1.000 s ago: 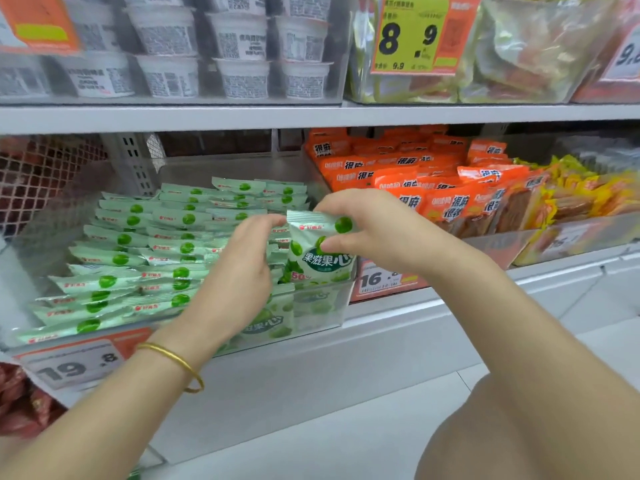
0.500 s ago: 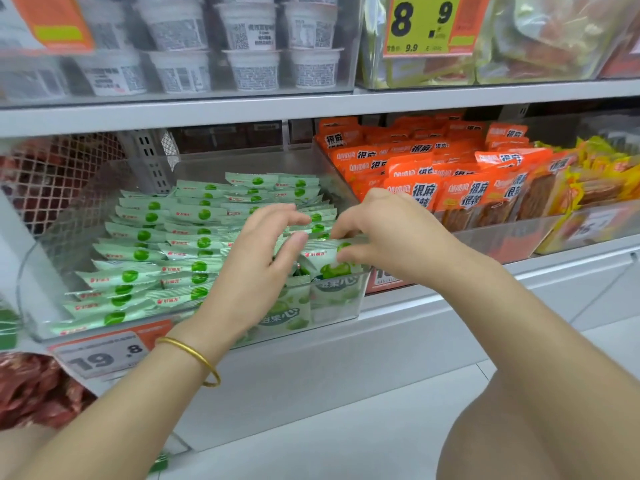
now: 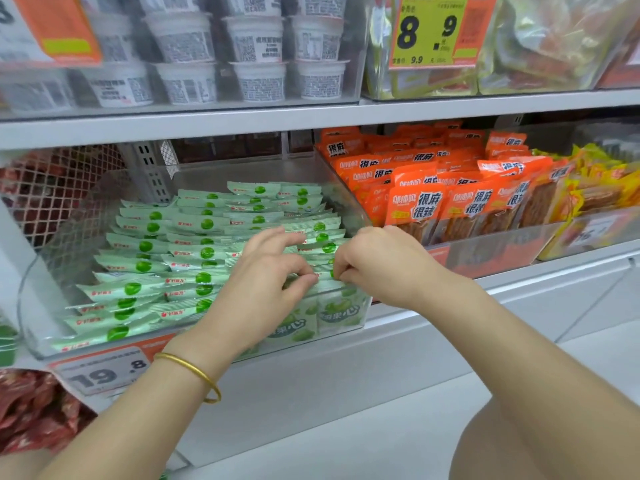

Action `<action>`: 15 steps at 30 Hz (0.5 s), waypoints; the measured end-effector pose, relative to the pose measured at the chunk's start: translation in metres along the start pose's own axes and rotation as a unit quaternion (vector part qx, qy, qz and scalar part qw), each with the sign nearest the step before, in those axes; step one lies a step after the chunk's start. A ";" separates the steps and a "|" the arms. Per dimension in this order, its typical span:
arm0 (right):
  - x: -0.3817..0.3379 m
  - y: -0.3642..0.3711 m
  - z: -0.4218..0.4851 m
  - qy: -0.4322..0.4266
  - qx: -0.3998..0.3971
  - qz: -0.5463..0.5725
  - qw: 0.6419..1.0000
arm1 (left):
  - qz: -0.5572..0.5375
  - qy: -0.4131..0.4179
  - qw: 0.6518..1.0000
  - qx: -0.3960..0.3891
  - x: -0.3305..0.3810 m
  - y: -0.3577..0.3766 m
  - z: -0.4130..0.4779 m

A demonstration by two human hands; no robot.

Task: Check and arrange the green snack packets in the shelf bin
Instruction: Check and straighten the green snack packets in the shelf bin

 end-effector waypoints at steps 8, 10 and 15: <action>-0.004 -0.019 0.009 0.025 0.110 -0.016 0.993 | -0.051 -0.052 0.997 0.041 -0.010 -0.016 0.011; -0.009 -0.013 0.017 0.005 0.073 -0.049 0.996 | -0.024 -0.048 0.998 0.024 -0.011 -0.011 0.013; -0.009 -0.003 0.028 -0.001 0.005 -0.065 0.998 | 0.013 -0.053 0.998 0.009 -0.012 -0.004 0.017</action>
Point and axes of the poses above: each hand's wrist, its own z-axis towards the middle knuckle, its own y-axis out of the palm, x = y × z, the point moved 4 cm from there along z, towards the middle knuckle, and after that the axes turned 15 degrees about -y, right-handed, at the moved point
